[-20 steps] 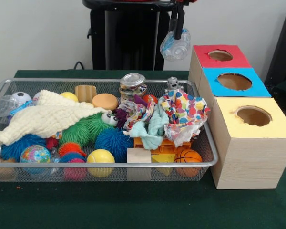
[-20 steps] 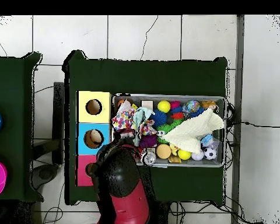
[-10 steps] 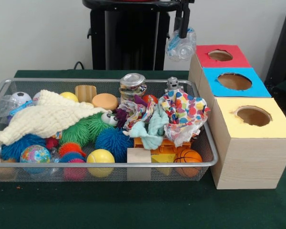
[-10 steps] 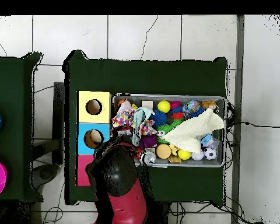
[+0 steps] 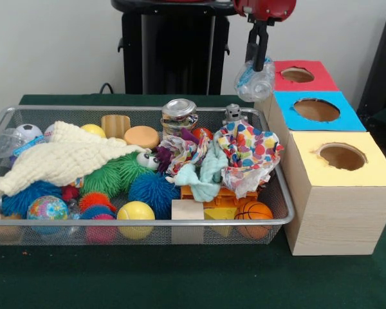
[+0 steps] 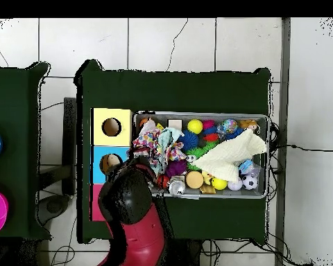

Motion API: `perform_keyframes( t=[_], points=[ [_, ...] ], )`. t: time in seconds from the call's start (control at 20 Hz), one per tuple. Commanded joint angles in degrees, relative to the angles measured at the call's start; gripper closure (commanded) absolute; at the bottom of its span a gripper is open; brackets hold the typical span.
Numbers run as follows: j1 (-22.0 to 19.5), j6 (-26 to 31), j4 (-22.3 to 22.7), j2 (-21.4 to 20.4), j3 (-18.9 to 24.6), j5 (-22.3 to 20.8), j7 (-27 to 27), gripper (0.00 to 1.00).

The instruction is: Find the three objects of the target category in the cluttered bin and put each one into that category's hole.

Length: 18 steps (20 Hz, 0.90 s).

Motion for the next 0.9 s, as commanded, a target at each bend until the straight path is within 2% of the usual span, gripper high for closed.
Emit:
perform_keyframes(
  t=[0.05, 0.2, 0.6, 0.9],
  points=[
    [-2.8, -2.1, -3.9, -1.4, 11.6, -1.0, 14.6, 1.0],
    [-3.5, -1.3, -4.0, -2.6, 11.3, -4.7, 17.0, 1.0],
    [-4.4, 0.4, -3.4, -5.8, 11.8, -8.7, 20.0, 1.0],
    [-5.3, 0.9, -1.4, -8.0, 14.8, -7.2, 21.1, 1.0]
  ],
)
